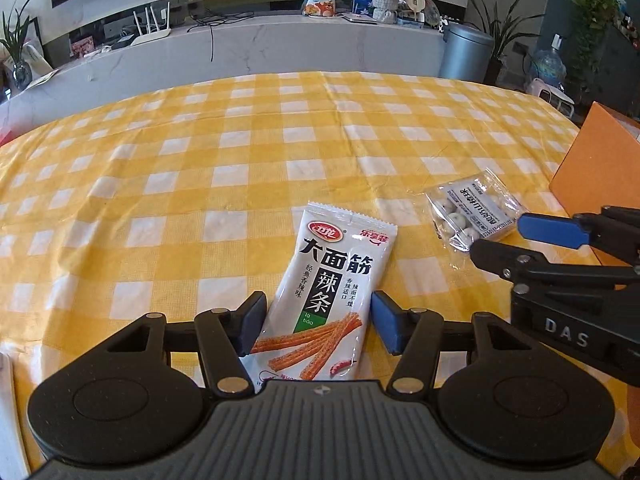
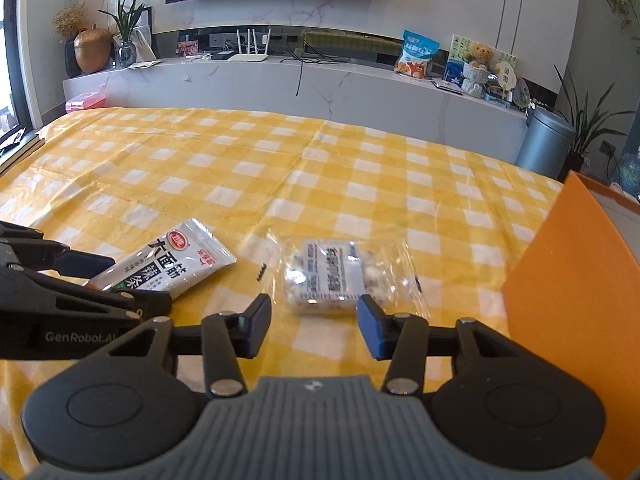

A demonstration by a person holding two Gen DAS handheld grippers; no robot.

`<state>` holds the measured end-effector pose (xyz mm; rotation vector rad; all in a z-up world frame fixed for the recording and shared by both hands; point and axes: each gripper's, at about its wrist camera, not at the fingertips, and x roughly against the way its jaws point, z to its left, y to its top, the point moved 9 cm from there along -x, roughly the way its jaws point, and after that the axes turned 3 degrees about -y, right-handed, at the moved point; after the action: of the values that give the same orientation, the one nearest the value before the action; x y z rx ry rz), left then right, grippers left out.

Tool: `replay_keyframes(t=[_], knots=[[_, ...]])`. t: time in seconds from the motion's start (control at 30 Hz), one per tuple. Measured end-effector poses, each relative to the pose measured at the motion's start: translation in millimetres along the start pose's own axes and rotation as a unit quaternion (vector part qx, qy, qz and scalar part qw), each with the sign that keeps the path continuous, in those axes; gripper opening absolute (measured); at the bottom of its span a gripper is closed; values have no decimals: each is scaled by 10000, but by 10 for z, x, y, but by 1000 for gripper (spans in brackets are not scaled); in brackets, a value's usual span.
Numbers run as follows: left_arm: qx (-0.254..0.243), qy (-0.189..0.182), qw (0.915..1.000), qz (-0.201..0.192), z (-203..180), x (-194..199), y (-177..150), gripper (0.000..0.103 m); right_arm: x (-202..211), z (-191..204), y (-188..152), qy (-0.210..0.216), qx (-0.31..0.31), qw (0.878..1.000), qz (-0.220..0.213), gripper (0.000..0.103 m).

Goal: Organize snacks
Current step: 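Grasp the white spicy-strip pack with the left tool while the right tool grasps the quail-egg pack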

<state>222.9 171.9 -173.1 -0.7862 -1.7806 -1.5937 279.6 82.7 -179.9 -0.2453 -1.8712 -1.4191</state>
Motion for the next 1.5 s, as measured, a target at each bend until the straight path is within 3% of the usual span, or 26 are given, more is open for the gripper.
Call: replay_keyframes(t=[0.27,0.63,0.83,1.03,1.1,1.13,1.23,1.3,1.43,1.5], knots=[[-26,-44,10000,-23,-11,15,-21,66,-129,177,87,89,256,9995,-161,24],[27,-132,9999,-32,27,34,-10,66,-184,263,48,-57,603,9980,-199,28],[129,-207,9997,-13,24,37,-6,66,-98,303,-88,-347,1294,9905,-303,26],[298,-350,9989,-52,24,33,10,66,-3,-42,-264,-831,1144,9899,48,18],[359,-314,9988,-70,18,21,28,65,19,-145,-281,-731,810,9939,186,18],[394,-285,9988,-83,19,12,38,65,35,-171,-266,-635,624,9958,206,20],[411,-49,9991,-105,43,-15,68,64,78,-109,-144,-383,410,9984,46,39],[399,142,9990,-111,102,-29,81,64,78,-2,-31,-282,422,9987,-108,43],[361,119,9992,-132,164,-46,103,64,-52,112,164,-80,2,9999,-88,66],[260,187,9994,-143,168,-60,109,65,-166,116,234,-62,-274,9996,6,68]])
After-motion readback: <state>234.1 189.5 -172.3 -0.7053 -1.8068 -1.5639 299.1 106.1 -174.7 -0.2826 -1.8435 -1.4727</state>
